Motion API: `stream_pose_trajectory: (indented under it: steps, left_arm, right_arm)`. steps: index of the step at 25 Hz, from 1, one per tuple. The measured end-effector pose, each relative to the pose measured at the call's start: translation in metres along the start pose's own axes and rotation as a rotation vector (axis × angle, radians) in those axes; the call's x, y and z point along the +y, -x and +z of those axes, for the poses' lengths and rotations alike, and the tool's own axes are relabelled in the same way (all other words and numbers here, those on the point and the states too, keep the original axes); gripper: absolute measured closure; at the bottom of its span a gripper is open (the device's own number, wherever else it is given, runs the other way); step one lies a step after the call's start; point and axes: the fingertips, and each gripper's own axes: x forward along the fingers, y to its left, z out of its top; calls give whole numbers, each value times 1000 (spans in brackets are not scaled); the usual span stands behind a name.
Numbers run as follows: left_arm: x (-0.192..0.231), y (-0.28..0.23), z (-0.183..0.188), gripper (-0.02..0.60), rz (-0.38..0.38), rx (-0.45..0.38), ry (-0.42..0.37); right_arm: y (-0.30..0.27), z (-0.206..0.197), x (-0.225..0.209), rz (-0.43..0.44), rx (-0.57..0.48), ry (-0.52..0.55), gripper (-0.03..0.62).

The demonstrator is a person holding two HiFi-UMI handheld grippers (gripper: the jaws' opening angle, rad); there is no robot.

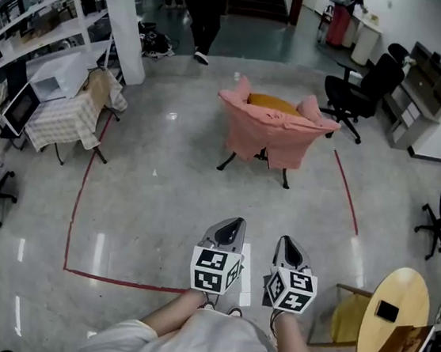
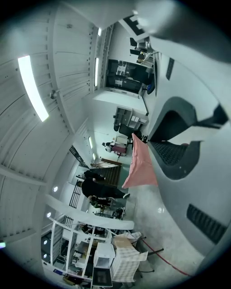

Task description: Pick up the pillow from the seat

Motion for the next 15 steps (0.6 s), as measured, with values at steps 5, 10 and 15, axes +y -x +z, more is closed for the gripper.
stream_pose_trajectory:
  steps: [5, 10, 15]
  left_arm:
    - [25, -3, 2, 574, 12, 6, 16]
    - [37, -12, -5, 574, 16, 32, 26]
    - [39, -33, -3, 574, 14, 42, 21]
  right_arm:
    - [-7, -3, -5, -42, 15, -9, 565]
    - [-12, -10, -20, -81, 38, -29, 565]
    - [-28, -8, -34, -89, 45, -36, 565]
